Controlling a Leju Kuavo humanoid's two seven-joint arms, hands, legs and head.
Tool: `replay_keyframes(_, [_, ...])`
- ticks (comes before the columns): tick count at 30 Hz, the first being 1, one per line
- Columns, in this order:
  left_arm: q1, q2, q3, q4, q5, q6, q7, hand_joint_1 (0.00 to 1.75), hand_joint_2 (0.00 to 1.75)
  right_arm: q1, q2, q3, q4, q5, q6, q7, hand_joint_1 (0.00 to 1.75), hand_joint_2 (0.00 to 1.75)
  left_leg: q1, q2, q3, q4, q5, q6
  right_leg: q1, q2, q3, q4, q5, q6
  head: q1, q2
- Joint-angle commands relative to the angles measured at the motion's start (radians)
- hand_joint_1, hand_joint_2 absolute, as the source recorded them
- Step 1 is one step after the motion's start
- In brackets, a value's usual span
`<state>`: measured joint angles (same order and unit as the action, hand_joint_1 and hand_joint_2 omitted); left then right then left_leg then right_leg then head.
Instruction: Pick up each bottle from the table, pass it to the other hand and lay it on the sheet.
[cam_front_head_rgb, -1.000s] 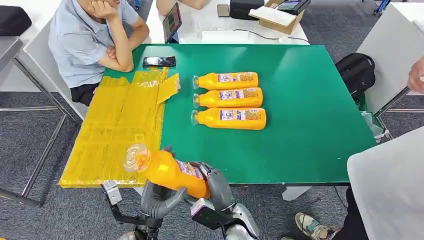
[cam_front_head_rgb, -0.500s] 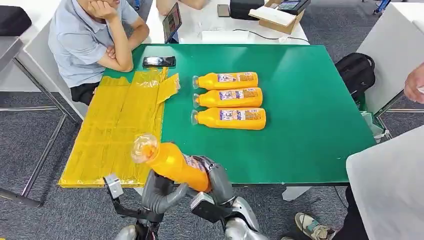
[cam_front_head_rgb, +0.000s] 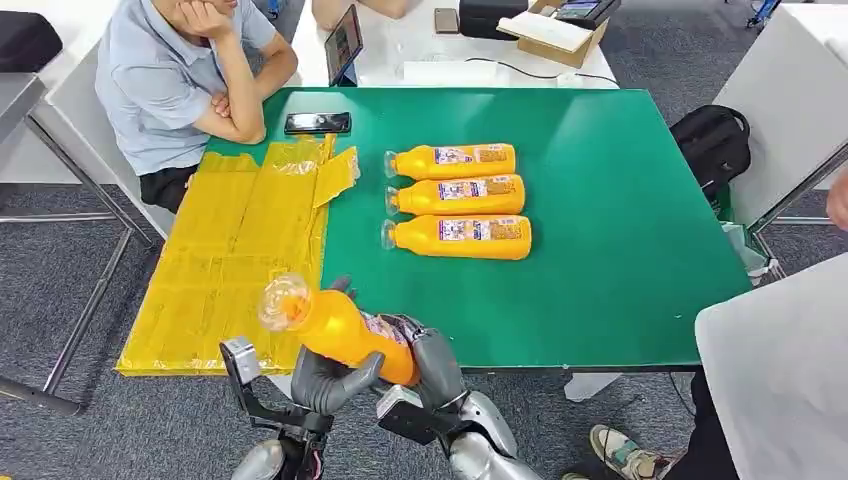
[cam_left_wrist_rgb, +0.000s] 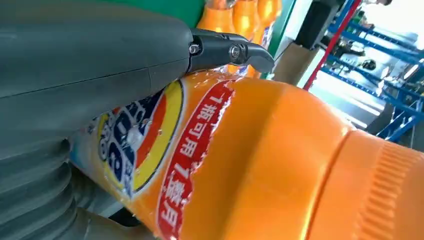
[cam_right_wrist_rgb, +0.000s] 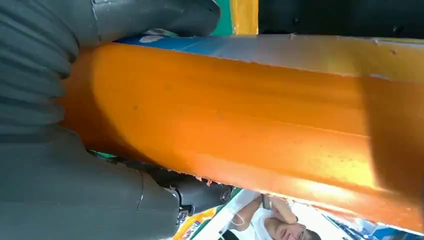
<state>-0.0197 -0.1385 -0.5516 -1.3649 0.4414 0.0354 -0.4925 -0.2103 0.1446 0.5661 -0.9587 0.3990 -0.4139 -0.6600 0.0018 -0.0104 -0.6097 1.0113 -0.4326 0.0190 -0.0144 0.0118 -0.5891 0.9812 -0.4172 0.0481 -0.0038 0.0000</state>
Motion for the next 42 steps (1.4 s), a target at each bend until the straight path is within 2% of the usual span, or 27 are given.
replay_keyframes(1, [-0.073,-0.012,-0.052,0.088,0.019,-0.003,0.011,1.75,1.75,-0.049,0.019,0.103,0.099,0.023,0.008,0.004,1.62,1.75,0.000,-0.001,0.004,-0.001,-0.001,-0.001,0.001,-0.002,0.004,-0.001,-0.001,-0.002,0.000,0.000])
replay_keyframes(3, [-0.073,-0.010,-0.054,0.084,0.024,-0.007,0.011,1.75,1.75,-0.054,0.020,0.112,0.108,0.033,-0.003,0.005,1.50,1.75,0.001,0.000,0.002,0.000,-0.001,-0.001,0.001,-0.002,0.003,-0.001,-0.001,-0.001,0.000,0.000])
replay_keyframes(4, [-0.073,-0.009,-0.055,0.082,0.028,-0.009,0.011,1.75,1.75,-0.055,0.021,0.115,0.113,0.033,-0.008,0.005,1.50,1.75,0.000,0.000,0.004,-0.001,-0.001,-0.001,0.001,-0.002,0.005,-0.001,-0.002,-0.002,0.000,0.000])
replay_keyframes(5, [-0.073,-0.008,-0.055,0.078,0.032,-0.010,0.010,1.75,1.75,-0.056,0.021,0.116,0.118,0.031,-0.012,0.003,1.15,1.75,0.001,0.000,0.004,0.000,-0.001,-0.001,0.001,-0.002,0.004,-0.001,-0.002,-0.002,0.000,0.000])
replay_keyframes(6, [-0.072,-0.007,-0.054,0.076,0.035,-0.010,0.009,1.75,1.75,-0.056,0.022,0.117,0.121,0.027,-0.014,0.003,0.07,1.75,0.000,0.000,0.002,-0.001,-0.001,-0.001,0.001,-0.002,0.003,-0.001,-0.001,-0.001,0.000,0.000])
replay_keyframes(8, [-0.066,-0.003,-0.047,0.064,0.042,-0.007,0.004,1.75,1.75,-0.048,0.026,0.110,0.121,0.014,-0.034,-0.009,0.00,1.75,0.000,0.000,0.004,-0.001,-0.001,-0.001,0.001,-0.002,0.004,-0.001,-0.001,-0.002,0.000,0.000])
replay_keyframes(13, [-0.039,0.008,0.002,0.022,0.083,0.000,-0.003,1.75,1.75,-0.015,0.037,0.102,0.101,-0.008,-0.064,-0.036,0.00,1.75,0.000,0.001,0.004,-0.001,-0.001,-0.001,0.001,-0.001,0.005,-0.001,-0.002,-0.002,0.000,0.000])
replay_keyframes(14, [-0.034,0.009,0.014,0.015,0.090,0.002,-0.002,1.75,1.75,-0.009,0.036,0.102,0.094,-0.009,-0.070,-0.038,0.00,0.00,0.001,0.001,0.004,-0.001,-0.001,-0.001,0.001,-0.001,0.004,-0.001,-0.001,-0.002,0.000,0.000])
replay_keyframes(18, [-0.023,0.006,0.076,0.010,0.126,0.021,0.023,1.75,1.75,0.012,0.002,0.115,0.032,-0.023,-0.129,-0.038,0.00,0.00,0.000,0.000,0.002,-0.001,-0.001,-0.001,0.000,0.000,0.002,-0.001,-0.001,-0.001,0.000,0.000])
replay_keyframes(20, [-0.033,-0.001,0.100,0.016,0.114,0.076,0.035,1.75,1.75,0.012,-0.012,0.119,0.018,-0.038,-0.142,-0.038,0.00,0.00,0.001,0.001,0.002,0.000,-0.001,-0.001,0.001,-0.001,0.003,-0.001,-0.001,-0.001,0.000,0.000])
replay_keyframes(22, [-0.052,-0.010,0.140,0.059,-0.070,0.341,0.024,1.75,1.75,0.047,-0.046,0.113,-0.038,-0.073,-0.213,-0.038,0.00,0.00,0.001,-0.001,0.002,0.000,-0.001,-0.001,0.001,-0.002,0.003,-0.001,-0.001,-0.002,0.000,0.000])
replay_keyframes(26, [-0.062,0.008,0.207,0.108,-0.090,0.376,-0.012,1.75,1.75,0.092,-0.083,0.103,-0.102,-0.090,-0.257,-0.038,0.00,0.00,0.000,-0.002,0.004,-0.002,0.000,-0.001,0.001,-0.003,0.005,-0.002,-0.001,-0.002,0.000,0.000])
replay_keyframes(28, [-0.044,0.015,0.258,0.098,-0.201,0.480,-0.079,1.75,1.75,0.130,-0.089,0.063,-0.148,-0.071,-0.284,-0.038,0.00,0.00,0.000,-0.002,0.005,-0.002,-0.001,-0.001,0.001,-0.003,0.006,-0.002,-0.002,-0.002,0.000,0.000])
replay_keyframes(30, [-0.032,0.030,0.272,0.080,-0.248,0.504,-0.091,1.75,1.75,0.148,-0.093,0.047,-0.173,-0.058,-0.284,-0.038,0.00,0.00,0.000,0.000,0.003,-0.002,-0.001,-0.001,0.000,-0.001,0.003,-0.002,-0.001,-0.001,0.000,0.000])
replay_keyframes(31, [-0.007,0.045,0.297,0.046,-0.354,0.546,-0.106,1.75,1.75,0.169,-0.090,0.034,-0.203,-0.039,-0.284,-0.038,0.00,0.00,0.000,0.000,0.005,-0.002,-0.002,-0.001,0.001,-0.001,0.005,-0.002,-0.002,-0.002,0.000,0.000])
replay_keyframes(36, [0.031,0.065,0.344,-0.006,-0.590,0.580,-0.091,1.59,1.75,0.191,-0.086,0.034,-0.265,-0.044,-0.283,-0.038,0.00,0.00,0.000,0.002,0.002,-0.001,-0.001,-0.001,0.001,0.001,0.002,0.000,-0.001,-0.002,0.000,0.000])
replay_keyframes(37, [0.020,0.070,0.346,0.008,-0.669,0.575,-0.062,1.47,1.75,0.197,-0.091,0.036,-0.292,-0.048,-0.283,-0.038,0.00,0.00,0.000,0.002,0.003,-0.001,-0.002,-0.001,0.001,0.000,0.003,0.000,-0.002,-0.002,0.000,0.000])
replay_keyframes(40, [-0.035,0.072,0.336,0.084,-0.773,0.564,-0.024,1.57,1.75,0.203,-0.097,0.038,-0.336,-0.047,-0.265,-0.038,0.00,0.00,0.000,0.001,0.002,0.000,-0.001,-0.001,0.001,-0.001,0.002,0.000,-0.001,-0.002,0.000,0.000])
replay_keyframes(42, [-0.084,0.078,0.313,0.167,-0.870,0.583,0.004,1.55,1.75,0.202,-0.094,0.037,-0.342,-0.043,-0.252,-0.038,0.00,0.00,0.000,-0.001,0.000,-0.001,0.000,-0.001,0.000,-0.003,0.001,0.000,-0.001,-0.001,0.000,0.000])
